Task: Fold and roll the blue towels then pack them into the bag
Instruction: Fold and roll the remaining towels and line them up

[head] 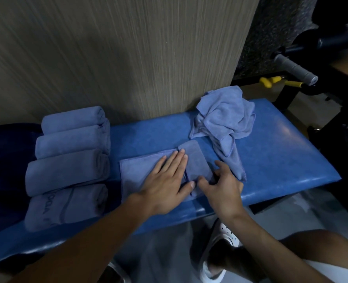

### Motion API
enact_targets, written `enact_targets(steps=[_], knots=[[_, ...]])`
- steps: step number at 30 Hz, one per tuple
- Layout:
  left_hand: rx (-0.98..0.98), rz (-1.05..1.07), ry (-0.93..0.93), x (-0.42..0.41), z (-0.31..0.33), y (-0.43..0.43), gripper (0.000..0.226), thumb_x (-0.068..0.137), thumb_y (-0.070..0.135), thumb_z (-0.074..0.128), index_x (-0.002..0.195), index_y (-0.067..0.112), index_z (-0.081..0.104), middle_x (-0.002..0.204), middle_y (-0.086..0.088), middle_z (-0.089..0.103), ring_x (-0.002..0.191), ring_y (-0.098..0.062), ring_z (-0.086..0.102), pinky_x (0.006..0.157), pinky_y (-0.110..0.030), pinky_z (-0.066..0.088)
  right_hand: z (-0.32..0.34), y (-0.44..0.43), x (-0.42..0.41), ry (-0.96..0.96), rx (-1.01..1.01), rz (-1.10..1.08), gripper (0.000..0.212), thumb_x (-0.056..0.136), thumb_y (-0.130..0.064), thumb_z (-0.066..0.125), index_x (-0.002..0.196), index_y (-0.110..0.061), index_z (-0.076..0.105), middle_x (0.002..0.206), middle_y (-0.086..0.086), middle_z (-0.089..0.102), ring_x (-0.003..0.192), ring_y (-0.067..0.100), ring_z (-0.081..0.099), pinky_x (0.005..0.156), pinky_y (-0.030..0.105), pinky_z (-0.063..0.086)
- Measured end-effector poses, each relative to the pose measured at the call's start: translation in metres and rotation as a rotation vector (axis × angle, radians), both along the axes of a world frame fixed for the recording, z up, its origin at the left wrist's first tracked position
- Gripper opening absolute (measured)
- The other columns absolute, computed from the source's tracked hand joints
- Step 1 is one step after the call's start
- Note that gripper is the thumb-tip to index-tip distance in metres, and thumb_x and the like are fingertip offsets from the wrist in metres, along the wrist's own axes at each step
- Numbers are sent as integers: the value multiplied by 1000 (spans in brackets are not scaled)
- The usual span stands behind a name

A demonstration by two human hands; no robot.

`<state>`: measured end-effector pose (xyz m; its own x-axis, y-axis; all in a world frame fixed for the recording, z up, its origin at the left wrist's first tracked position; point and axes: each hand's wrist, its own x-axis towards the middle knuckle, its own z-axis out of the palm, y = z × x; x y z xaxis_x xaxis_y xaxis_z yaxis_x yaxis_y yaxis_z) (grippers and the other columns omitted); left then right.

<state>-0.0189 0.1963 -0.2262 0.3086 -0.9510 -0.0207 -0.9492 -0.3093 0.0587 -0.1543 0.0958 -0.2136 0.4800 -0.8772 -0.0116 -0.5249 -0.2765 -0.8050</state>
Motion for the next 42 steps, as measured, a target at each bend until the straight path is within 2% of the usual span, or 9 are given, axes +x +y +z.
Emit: enact_targets(steps=[7,13,18,21,24,29,36,40,42], knots=[[32,20,0,8,-2,-1,91,83,70,2,154,13,-9,162,-1,-17,148,-10,-16,122,-36,0,5,-2,-7,19,-6,128,87,74,-36,81,145,-11,36,83,-19,47,106,17,57,103,43,39],[-6,22,43,8,5,-2,99,79,76,11,156,15,-2,163,0,-12,150,-12,-7,122,-33,3,-4,-2,-6,-79,28,78,75,74,-23,79,140,-10,45,113,2,65,115,21,57,106,43,39],[-156,52,93,4,11,-11,96,77,71,37,153,14,20,156,-2,21,139,-21,24,114,-35,23,0,-3,-3,-254,133,140,49,74,-14,76,121,-16,62,107,-8,67,98,7,63,91,30,52],[-348,86,412,5,12,-10,70,80,40,65,139,11,43,130,-3,43,113,-13,46,99,-26,38,-1,1,-1,-335,137,200,45,68,-19,74,110,-30,63,108,-4,66,100,7,63,89,30,53],[-621,366,766,1,21,-14,25,88,11,60,112,17,56,103,-5,56,75,-5,55,71,-17,44,-2,5,0,-390,60,236,54,68,-4,74,105,-40,57,107,3,59,98,-2,58,86,11,44],[-613,814,1451,3,54,-24,40,92,36,63,117,12,42,100,-14,64,78,-27,71,58,-36,57,-8,12,2,-362,-27,373,56,66,-15,72,121,-21,62,109,1,51,102,9,58,92,25,47],[-637,868,1085,16,38,-11,51,84,16,73,123,12,40,97,-10,64,92,-25,67,85,-44,57,-5,27,2,-214,-120,426,60,75,-62,61,127,-31,59,114,-14,47,111,12,50,98,41,41],[-666,777,925,16,37,-1,53,83,14,74,121,15,37,80,2,59,73,-11,62,70,-17,51,-4,27,3,-103,-114,382,56,84,-64,42,127,-31,56,117,-14,52,112,11,49,99,37,36],[-704,727,792,18,34,3,49,80,16,77,112,20,40,86,2,54,74,-14,60,70,-20,49,-6,29,4,-26,-127,405,61,81,-68,40,128,-32,53,117,-15,49,113,9,46,94,29,28]])
